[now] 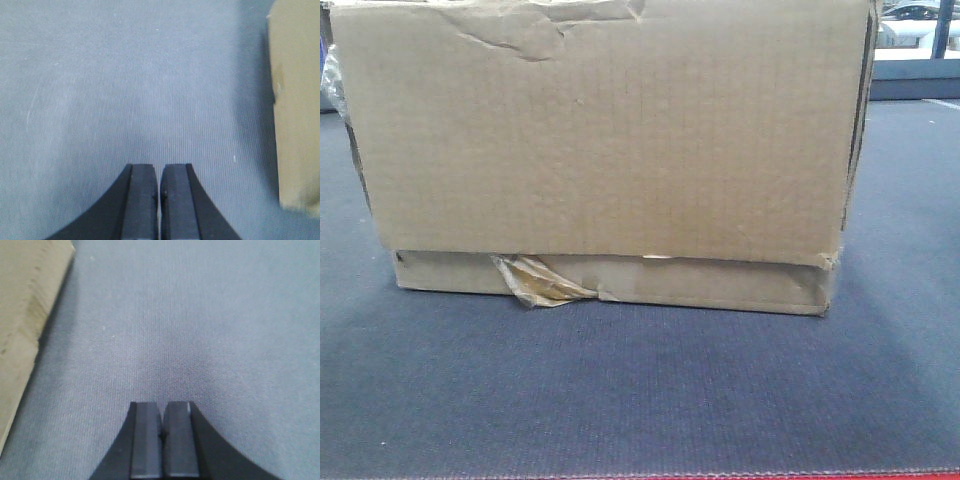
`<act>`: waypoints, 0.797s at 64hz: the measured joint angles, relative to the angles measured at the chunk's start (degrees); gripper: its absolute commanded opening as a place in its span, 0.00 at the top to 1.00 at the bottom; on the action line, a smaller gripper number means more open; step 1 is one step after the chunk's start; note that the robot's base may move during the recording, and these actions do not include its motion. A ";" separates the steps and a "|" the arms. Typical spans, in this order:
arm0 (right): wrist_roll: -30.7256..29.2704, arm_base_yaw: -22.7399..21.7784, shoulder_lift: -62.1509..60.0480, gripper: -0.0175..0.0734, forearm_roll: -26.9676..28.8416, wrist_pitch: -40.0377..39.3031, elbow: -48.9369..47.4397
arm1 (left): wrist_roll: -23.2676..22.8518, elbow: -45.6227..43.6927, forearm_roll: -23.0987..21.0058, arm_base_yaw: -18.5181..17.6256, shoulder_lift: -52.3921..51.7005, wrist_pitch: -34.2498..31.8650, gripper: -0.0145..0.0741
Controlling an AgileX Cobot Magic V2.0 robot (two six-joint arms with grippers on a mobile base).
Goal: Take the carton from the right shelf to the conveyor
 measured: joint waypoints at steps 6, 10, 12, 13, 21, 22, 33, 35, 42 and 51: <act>0.00 0.00 -6.51 0.89 -0.91 -4.64 5.36 | 0.00 6.04 0.00 0.00 -7.41 -4.47 0.81; 0.00 0.00 -11.31 0.89 -1.51 -6.74 8.00 | 0.10 8.89 0.00 0.00 -12.16 -6.80 0.81; 0.00 0.00 -13.40 0.89 -1.62 -7.80 9.17 | 0.10 10.35 0.00 0.00 -15.10 -7.68 0.81; 0.00 0.00 -14.48 0.89 -1.74 -8.10 10.01 | 0.10 10.87 0.00 0.00 -16.30 -8.08 0.81; 0.00 0.69 -24.93 0.89 -1.96 -9.27 13.76 | 0.10 13.48 0.00 0.00 -26.50 -9.64 0.81; 0.00 0.73 -26.13 0.89 -1.96 -9.40 14.06 | 0.10 13.62 0.00 0.00 -28.03 -9.58 0.81; -0.14 1.77 -39.37 0.89 -1.96 -9.65 15.04 | 0.10 14.08 0.00 0.00 -38.05 -9.67 0.81; -0.13 1.77 -41.55 0.89 -1.96 -9.88 15.13 | 0.10 14.08 0.00 0.00 -39.92 -9.67 0.81; -0.13 1.85 -46.49 0.89 -1.99 -10.00 15.13 | 0.10 14.08 -0.04 0.00 -43.01 -9.48 0.81; -0.13 1.89 -47.81 0.89 -1.99 -10.10 15.13 | 0.10 14.08 -0.04 0.00 -43.88 -9.44 0.81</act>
